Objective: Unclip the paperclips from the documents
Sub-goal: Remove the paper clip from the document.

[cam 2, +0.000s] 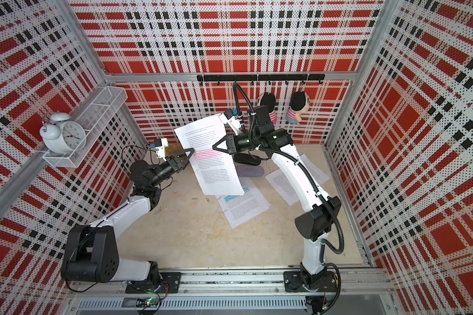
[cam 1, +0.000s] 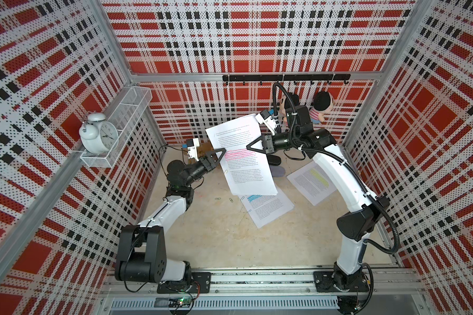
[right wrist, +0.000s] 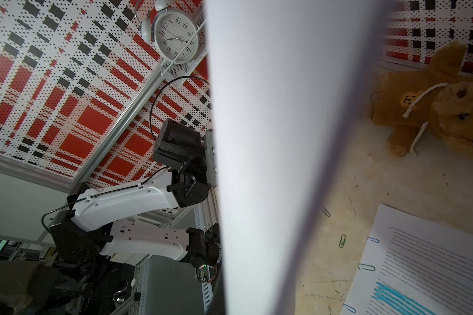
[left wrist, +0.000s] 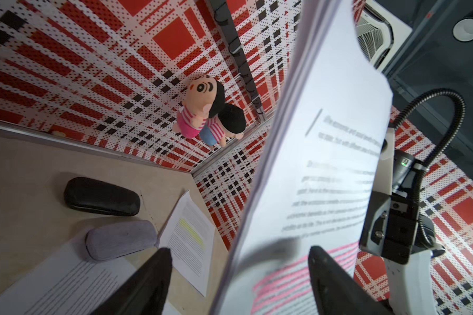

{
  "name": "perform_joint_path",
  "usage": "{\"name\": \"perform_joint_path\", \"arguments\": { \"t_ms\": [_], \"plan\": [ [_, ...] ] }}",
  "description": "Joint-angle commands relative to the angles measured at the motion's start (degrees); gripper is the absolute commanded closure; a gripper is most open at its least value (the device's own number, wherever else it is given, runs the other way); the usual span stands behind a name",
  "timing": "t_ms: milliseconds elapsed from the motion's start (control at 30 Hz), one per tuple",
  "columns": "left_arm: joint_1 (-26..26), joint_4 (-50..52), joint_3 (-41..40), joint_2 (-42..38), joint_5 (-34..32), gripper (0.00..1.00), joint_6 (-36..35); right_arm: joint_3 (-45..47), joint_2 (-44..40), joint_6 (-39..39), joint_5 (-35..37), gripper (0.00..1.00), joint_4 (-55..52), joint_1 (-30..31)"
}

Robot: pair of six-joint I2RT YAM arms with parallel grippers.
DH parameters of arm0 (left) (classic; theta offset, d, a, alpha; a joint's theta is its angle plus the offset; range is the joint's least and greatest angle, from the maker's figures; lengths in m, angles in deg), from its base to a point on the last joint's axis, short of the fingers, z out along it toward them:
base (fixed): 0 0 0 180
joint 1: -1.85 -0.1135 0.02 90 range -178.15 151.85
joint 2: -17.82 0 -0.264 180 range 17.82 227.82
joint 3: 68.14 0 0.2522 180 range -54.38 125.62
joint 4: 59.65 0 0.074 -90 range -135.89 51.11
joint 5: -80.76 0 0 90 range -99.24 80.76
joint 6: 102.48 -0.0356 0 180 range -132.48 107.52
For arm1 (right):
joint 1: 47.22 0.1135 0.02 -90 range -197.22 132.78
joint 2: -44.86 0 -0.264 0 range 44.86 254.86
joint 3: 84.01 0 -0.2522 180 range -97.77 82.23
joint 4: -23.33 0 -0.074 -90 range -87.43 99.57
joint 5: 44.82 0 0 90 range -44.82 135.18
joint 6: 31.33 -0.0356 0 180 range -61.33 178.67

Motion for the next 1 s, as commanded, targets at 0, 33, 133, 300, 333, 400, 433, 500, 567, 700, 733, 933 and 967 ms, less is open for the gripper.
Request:
{"name": "perform_joint_path", "arguments": {
  "t_ms": [0,33,133,300,333,400,433,500,567,700,733,933,967],
  "plan": [
    [0.4,-8.8,1.7,1.9,5.4,0.18,5.0,-1.2,0.3,-1.4,-3.6,1.00,1.8,0.5],
    [0.5,-9.9,1.9,2.5,6.2,0.18,5.7,-1.3,0.1,-1.9,-3.9,1.00,2.3,0.6],
    [1.1,-13.0,2.2,3.9,8.5,0.21,8.4,-2.5,0.5,-2.1,-4.1,1.00,2.5,0.5],
    [1.6,-15.5,2.0,4.7,10.4,0.39,10.7,-5.3,1.5,-2.1,-4.1,1.00,1.9,-0.8],
    [1.5,-15.6,1.6,4.4,10.6,0.41,10.7,-5.2,1.4,-2.1,-4.1,1.00,2.0,-1.4],
    [1.3,-15.6,0.9,3.9,10.5,0.47,10.9,-5.1,1.3,-2.0,-4.2,1.00,2.0,-2.7],
    [1.2,-15.6,0.5,3.6,10.6,0.50,11.0,-5.1,1.1,-1.9,-4.3,1.00,2.0,-3.5],
    [1.3,-15.7,0.1,3.2,10.7,0.53,11.0,-4.9,0.9,-1.8,-4.5,1.00,2.4,-4.8],
    [1.2,-15.6,0.0,3.2,11.0,0.61,11.2,-4.8,0.9,-2.2,-5.0,1.00,3.1,-6.0],
    [1.8,-15.7,0.7,3.6,12.1,0.67,11.7,-4.9,1.1,-2.2,-5.2,1.00,3.4,-6.5],
    [1.8,-15.7,0.8,3.8,12.3,0.68,11.7,-4.8,1.2,-1.9,-5.1,1.00,3.2,-6.6],
    [1.5,-15.6,0.4,3.7,12.7,0.69,12.1,-4.0,0.7,-1.0,-4.0,1.00,2.9,-8.2],
    [1.5,-15.6,0.3,3.7,12.8,0.68,12.1,-3.9,0.5,-1.0,-3.9,1.00,3.0,-8.6]
  ]
}}
